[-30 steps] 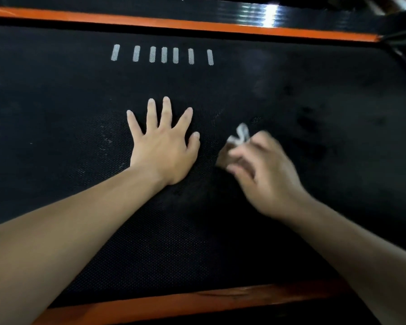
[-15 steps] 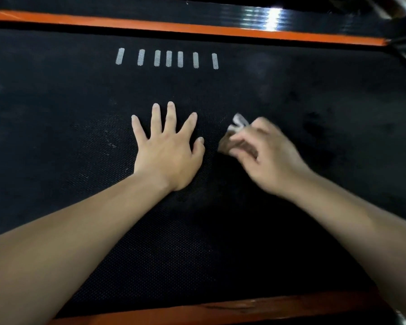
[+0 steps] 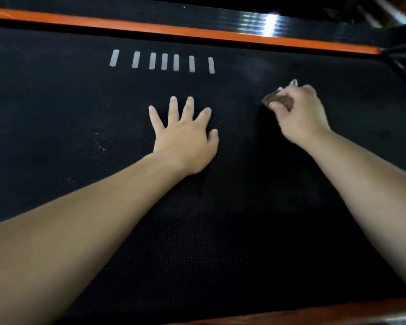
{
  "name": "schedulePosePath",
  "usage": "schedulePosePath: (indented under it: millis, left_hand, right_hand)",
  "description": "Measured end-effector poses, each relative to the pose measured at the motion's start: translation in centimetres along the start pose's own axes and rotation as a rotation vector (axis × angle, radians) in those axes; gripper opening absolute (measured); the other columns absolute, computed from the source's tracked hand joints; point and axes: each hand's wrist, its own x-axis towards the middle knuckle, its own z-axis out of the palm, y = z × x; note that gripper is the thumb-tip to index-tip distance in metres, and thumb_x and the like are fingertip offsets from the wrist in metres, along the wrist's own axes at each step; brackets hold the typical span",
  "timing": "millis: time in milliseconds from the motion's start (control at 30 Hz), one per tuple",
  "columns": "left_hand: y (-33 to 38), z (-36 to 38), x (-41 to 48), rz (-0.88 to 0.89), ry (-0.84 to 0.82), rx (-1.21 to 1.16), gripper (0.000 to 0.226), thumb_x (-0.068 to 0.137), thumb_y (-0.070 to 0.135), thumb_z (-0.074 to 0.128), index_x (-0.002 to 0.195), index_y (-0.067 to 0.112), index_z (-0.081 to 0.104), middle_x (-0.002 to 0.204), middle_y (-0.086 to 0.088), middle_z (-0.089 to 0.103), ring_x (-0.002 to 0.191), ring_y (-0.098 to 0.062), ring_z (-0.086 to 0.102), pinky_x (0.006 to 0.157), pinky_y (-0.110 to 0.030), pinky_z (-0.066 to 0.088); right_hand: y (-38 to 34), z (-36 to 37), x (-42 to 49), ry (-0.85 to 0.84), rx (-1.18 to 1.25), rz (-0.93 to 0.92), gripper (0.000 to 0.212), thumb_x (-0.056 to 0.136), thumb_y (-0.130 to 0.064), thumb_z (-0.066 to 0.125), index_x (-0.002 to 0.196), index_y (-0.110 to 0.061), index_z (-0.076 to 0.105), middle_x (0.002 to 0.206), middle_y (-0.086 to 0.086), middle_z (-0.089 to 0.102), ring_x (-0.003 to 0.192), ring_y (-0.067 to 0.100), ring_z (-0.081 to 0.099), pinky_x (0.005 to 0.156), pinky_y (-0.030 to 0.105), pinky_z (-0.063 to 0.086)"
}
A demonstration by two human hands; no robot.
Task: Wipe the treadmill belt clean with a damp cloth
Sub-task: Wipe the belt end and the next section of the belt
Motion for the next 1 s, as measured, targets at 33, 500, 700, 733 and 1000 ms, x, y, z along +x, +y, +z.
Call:
schedulePosePath:
  millis: [33, 500, 700, 733, 1000]
  left_hand:
    - [0.3, 0.2, 0.2, -0.023, -0.003, -0.001, 0.063, 0.104, 0.056, 0.024, 0.163, 0.033, 0.018, 0.173, -0.008, 0.003, 0.158, -0.038, -0.011, 0.118, -0.072, -0.01]
    - [1.0, 1.4, 0.3, -0.03, 0.053, 0.096, 0.072, 0.098, 0.065, 0.016, 0.163, 0.036, 0.009, 0.173, -0.013, -0.002, 0.156, -0.042, -0.013, 0.117, -0.074, -0.006]
    - [1.0, 1.6, 0.3, -0.028, 0.066, 0.107, 0.075, 0.094, 0.066, 0.01, 0.163, 0.036, 0.009, 0.173, -0.012, 0.0, 0.157, -0.042, -0.01, 0.117, -0.074, -0.004]
    - [1.0, 1.5, 0.3, -0.027, 0.065, 0.104, 0.075, 0.094, 0.066, 0.01, 0.163, 0.036, 0.009, 0.173, -0.012, 0.0, 0.157, -0.042, -0.011, 0.117, -0.074, -0.004]
    - [1.1, 1.5, 0.4, -0.029, 0.064, 0.116, 0.074, 0.094, 0.066, 0.01, 0.163, 0.036, 0.007, 0.173, -0.012, -0.001, 0.157, -0.041, -0.011, 0.118, -0.073, -0.004]
  right_hand:
    - [0.1, 0.4, 0.3, 0.017, -0.007, 0.042, 0.027, 0.094, -0.039, 0.063, 0.117, -0.025, 0.065, 0.126, 0.003, 0.051, 0.114, 0.025, 0.058, 0.094, 0.045, 0.053]
    - [-0.9, 3.2, 3.6, -0.014, 0.012, -0.109, 0.024, 0.092, -0.036, 0.067, 0.114, -0.024, 0.067, 0.118, 0.003, 0.053, 0.108, 0.021, 0.056, 0.089, 0.036, 0.047]
    - [0.4, 2.7, 8.4, 0.004, 0.006, -0.138, 0.027, 0.095, -0.034, 0.065, 0.119, -0.021, 0.067, 0.118, 0.003, 0.052, 0.112, 0.02, 0.058, 0.095, 0.026, 0.041]
    - [0.8, 2.8, 9.9, 0.038, 0.011, -0.028, 0.027, 0.095, -0.036, 0.063, 0.118, -0.023, 0.066, 0.124, 0.005, 0.053, 0.115, 0.026, 0.058, 0.095, 0.032, 0.043]
    - [-0.8, 4.4, 9.9, -0.048, 0.033, -0.299, 0.018, 0.093, -0.028, 0.067, 0.109, -0.02, 0.069, 0.112, 0.002, 0.054, 0.107, 0.016, 0.057, 0.098, 0.034, 0.045]
